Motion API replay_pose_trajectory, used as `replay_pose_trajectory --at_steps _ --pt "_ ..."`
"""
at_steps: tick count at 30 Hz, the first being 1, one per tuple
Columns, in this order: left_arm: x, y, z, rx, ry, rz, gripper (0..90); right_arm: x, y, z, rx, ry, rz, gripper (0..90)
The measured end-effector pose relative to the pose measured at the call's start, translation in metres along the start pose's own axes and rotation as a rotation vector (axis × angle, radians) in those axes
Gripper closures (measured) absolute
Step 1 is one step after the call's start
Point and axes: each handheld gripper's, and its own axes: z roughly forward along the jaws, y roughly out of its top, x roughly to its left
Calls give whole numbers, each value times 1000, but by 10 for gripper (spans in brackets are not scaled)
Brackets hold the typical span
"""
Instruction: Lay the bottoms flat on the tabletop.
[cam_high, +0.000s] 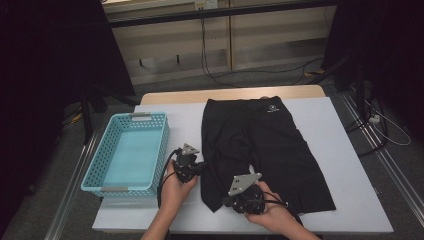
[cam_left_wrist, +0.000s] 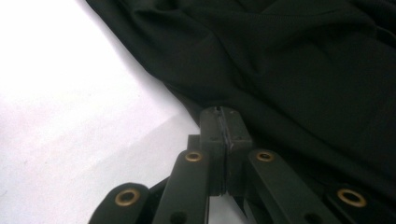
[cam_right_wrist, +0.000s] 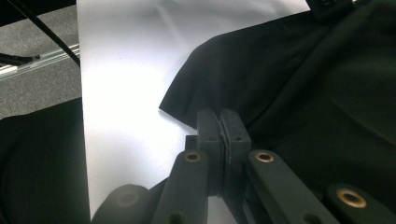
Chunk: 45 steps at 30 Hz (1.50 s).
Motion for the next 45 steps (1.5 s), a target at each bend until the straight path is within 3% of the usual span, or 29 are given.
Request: replay_pose_trajectory --at_steps 2,10,15,19,21,25,27,29,34,37,42,45 --pt "1 0 -2 -5 -11 -30 900 0 0 -1 -5 -3 4 890" --pt "4 3 -19 -32 -18 -58 900 0 0 -4 -17 7 11 890" --pt "7 -2 -20 3 -28 -73 900 2 0 -6 -18 13 3 890" --pt "7 -3 -18 2 -27 -79 890 4 0 -5 -12 22 6 890" --pt "8 -2 -18 -17 -8 -76 835 5 0 -5 -11 26 -6 890" --pt "7 1 -17 -62 15 -60 641 7 1 -4 -5 36 -15 890" --pt "5 1 -13 -65 -8 -74 613 8 1 -3 -1 39 -18 890" --pt "4 2 -8 -64 -3 -64 596 8 1 -3 0 40 -18 890" --pt "0 4 3 -42 -5 -62 620 8 1 -3 -3 37 -10 888" --pt "-2 5 7 -26 3 -39 697 8 1 -3 -2 35 -9 886" --pt "-5 7 8 -16 -18 -50 881 9 1 -1 -1 29 -15 880" --pt "-5 9 6 -30 -19 -67 895 9 2 -2 -4 27 -14 876"
